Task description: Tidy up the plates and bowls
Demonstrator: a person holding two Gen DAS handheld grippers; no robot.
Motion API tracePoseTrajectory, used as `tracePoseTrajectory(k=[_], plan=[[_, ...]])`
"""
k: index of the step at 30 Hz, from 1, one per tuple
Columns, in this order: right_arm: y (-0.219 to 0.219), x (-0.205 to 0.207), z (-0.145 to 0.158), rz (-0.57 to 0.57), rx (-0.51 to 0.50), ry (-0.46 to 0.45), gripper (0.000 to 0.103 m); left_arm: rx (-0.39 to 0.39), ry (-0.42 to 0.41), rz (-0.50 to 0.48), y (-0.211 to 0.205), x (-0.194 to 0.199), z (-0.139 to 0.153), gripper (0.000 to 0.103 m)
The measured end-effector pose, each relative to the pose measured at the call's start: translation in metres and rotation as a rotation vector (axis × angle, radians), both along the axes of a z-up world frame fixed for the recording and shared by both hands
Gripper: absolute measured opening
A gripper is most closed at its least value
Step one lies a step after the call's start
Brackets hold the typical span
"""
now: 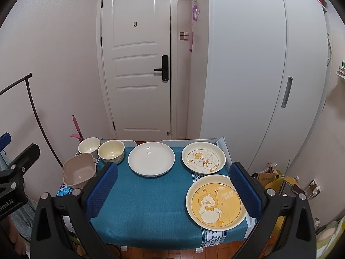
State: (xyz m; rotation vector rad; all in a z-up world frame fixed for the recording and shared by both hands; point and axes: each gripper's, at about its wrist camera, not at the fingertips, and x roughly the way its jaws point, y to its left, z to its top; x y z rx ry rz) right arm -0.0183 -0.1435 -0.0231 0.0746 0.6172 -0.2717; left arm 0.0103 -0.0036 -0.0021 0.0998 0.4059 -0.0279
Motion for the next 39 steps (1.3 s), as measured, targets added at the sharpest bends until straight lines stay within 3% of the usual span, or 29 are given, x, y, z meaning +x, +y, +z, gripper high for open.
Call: tracePoseTrajectory(k=[22,30,35,39], plan=[[-0.005,0.017,-0.011,0.002,0.022,0.035,0.103,0.014,-0.003,0.001,-0.002,0.024,-0.009,0.103],[-0.056,0.026,-0.038,-0.092,0.095,0.126,0.103,-0.027,0.139,-0.13,-0.037,0.082,-0.032,0.103],[-0.117,0.015,-0.07,-0.182,0.151,0.204,0.103,-0.02,0.264,-0.249,-0.093,0.117,-0.062,0.103],[-0.166,0.007,-0.107,-0.186,0.245,0.278,0.103,-0.015,0.401,-0.337,-0.149,0.142,-0.105,0.103]])
